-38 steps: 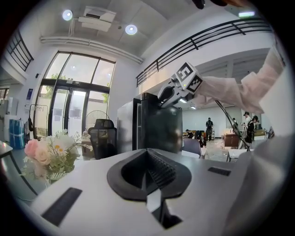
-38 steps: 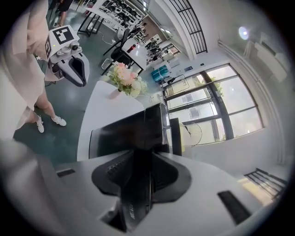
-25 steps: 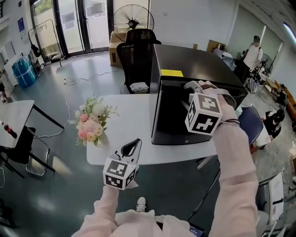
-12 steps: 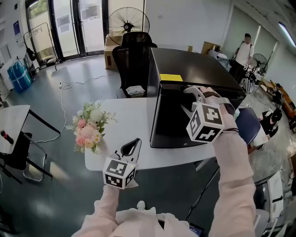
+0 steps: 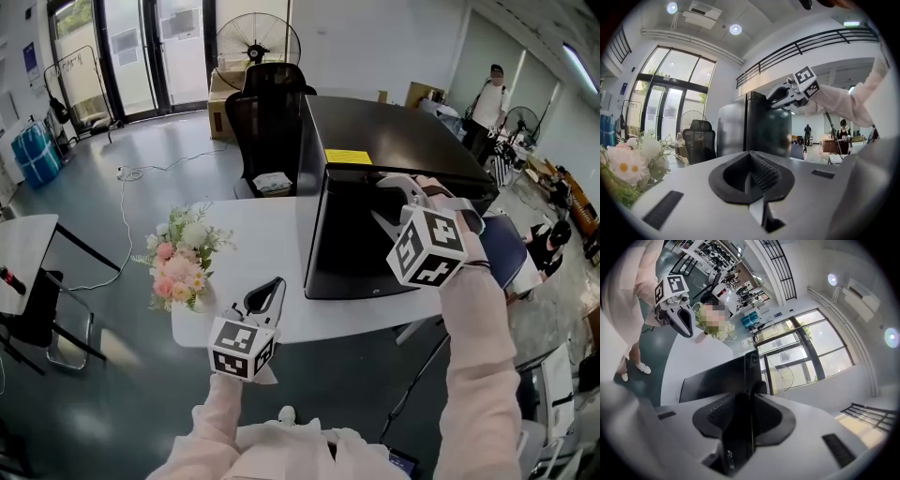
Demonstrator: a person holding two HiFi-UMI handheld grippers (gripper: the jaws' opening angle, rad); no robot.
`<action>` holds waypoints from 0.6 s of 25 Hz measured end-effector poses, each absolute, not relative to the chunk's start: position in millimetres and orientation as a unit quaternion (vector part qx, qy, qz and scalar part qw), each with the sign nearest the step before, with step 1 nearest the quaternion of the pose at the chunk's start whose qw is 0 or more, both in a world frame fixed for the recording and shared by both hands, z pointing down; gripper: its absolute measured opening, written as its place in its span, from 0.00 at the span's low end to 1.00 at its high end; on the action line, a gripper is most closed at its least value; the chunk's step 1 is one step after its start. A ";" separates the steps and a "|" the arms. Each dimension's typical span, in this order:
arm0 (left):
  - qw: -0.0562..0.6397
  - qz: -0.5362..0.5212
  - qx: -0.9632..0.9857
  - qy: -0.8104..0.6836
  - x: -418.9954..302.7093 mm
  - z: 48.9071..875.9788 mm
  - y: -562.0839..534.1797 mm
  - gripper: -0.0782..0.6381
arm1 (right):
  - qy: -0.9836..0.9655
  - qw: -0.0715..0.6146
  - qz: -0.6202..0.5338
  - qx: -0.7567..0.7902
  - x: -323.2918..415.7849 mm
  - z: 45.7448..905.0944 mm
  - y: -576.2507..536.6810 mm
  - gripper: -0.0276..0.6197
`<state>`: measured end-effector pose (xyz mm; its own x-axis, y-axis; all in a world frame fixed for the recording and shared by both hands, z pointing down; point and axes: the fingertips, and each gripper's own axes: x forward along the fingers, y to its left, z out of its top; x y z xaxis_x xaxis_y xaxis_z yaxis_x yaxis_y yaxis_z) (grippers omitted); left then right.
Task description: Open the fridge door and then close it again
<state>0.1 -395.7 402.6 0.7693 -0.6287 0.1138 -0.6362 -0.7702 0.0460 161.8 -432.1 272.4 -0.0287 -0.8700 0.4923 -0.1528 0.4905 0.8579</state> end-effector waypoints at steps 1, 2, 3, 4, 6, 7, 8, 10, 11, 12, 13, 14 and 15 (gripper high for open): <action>0.041 0.044 0.940 -0.336 0.5 402.2 -396.4 0.12 | -0.644 0.569 -0.314 0.403 163.9 270.5 -431.8 0.24; 0.042 0.043 0.940 -0.335 0.8 401.7 -397.0 0.12 | -0.643 0.565 -0.316 0.409 165.9 268.1 -431.4 0.24; 0.041 0.042 0.941 -0.334 1.2 401.3 -397.3 0.12 | -0.642 0.559 -0.319 0.417 167.9 265.2 -430.6 0.24; 0.041 0.041 0.941 -0.332 1.7 401.1 -397.4 0.12 | -0.642 0.552 -0.321 0.424 169.5 262.2 -429.0 0.24; 0.040 0.040 0.943 -0.329 3.2 400.8 -397.1 0.12 | -0.646 0.534 -0.321 0.441 171.8 256.4 -423.2 0.24; 0.040 0.039 0.943 -0.327 4.0 400.4 -396.8 0.12 | -0.650 0.523 -0.320 0.450 172.4 253.7 -419.4 0.24; 0.039 0.038 0.944 -0.325 4.8 399.7 -396.3 0.12 | -0.654 0.511 -0.318 0.459 172.8 251.2 -415.2 0.24; 0.037 0.035 0.946 -0.321 6.2 397.8 -395.6 0.12 | -0.660 0.486 -0.314 0.480 174.2 247.0 -406.3 0.24; 0.036 0.034 0.946 -0.319 6.8 396.8 -395.5 0.12 | -0.663 0.472 -0.311 0.492 175.5 245.1 -401.8 0.24; 0.034 0.033 0.947 -0.318 7.2 396.0 -395.5 0.12 | -0.666 0.456 -0.306 0.505 177.3 243.7 -397.0 0.24; 0.034 0.032 0.947 -0.317 7.5 395.3 -395.6 0.12 | -0.671 0.437 -0.299 0.518 179.3 243.0 -392.0 0.24; 0.033 0.031 0.948 -0.316 7.5 394.7 -395.7 0.12 | -0.680 0.414 -0.289 0.532 181.0 243.0 -386.6 0.23; 0.033 0.031 0.948 -0.316 7.5 394.1 -395.8 0.12 | -0.691 0.388 -0.277 0.544 182.0 243.5 -380.6 0.23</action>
<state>7.5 -395.8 394.1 0.7984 -0.5970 0.0786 -0.6010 -0.7982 0.0424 182.0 -380.6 243.5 -0.1068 -0.9662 0.2345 -0.5369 0.2545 0.8043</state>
